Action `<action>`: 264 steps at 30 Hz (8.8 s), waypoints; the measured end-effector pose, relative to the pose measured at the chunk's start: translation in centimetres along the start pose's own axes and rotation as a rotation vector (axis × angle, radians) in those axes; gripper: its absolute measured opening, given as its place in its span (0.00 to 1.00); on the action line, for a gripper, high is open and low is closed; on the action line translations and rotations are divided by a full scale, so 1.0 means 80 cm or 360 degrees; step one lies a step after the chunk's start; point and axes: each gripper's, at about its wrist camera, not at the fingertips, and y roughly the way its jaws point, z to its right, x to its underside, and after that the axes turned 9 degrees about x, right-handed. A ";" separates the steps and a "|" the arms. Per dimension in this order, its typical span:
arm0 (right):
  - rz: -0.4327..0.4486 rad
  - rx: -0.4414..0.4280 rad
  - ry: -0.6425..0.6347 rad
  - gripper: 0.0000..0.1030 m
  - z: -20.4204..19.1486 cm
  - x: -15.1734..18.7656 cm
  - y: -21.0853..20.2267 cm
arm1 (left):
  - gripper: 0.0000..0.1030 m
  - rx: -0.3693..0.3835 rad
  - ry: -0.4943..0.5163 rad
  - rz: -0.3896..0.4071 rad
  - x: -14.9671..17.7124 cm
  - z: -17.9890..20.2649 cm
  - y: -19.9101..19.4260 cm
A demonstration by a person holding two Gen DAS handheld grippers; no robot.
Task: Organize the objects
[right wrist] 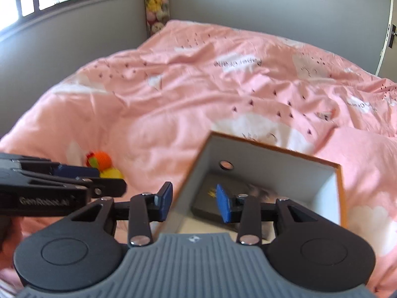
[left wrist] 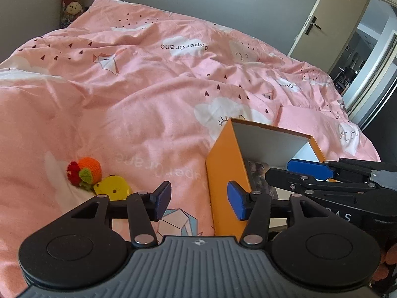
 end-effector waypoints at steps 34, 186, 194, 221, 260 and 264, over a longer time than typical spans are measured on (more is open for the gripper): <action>-0.0233 -0.0228 -0.0209 0.58 -0.182 0.004 0.127 | 0.60 -0.0273 0.0181 -0.0318 -0.047 -0.139 -0.030; 0.0010 0.0490 0.0666 0.35 0.236 0.043 0.023 | 0.56 0.0313 0.1081 -0.0693 -0.031 0.201 0.308; 0.0056 0.0488 0.0631 0.35 0.226 0.036 -0.003 | 0.57 0.0231 0.1147 -0.0542 -0.038 0.210 0.260; 0.0497 0.0269 0.0284 0.73 0.085 0.072 -0.201 | 0.78 -0.0142 0.0653 0.0267 0.039 0.178 -0.066; 0.0291 0.0498 0.0355 0.99 0.036 0.175 -0.140 | 0.86 -0.0307 0.0389 0.0175 0.142 0.103 -0.037; 0.0278 0.0506 0.0374 0.99 0.037 0.182 -0.135 | 0.87 -0.0343 0.0404 0.0181 0.146 0.106 -0.030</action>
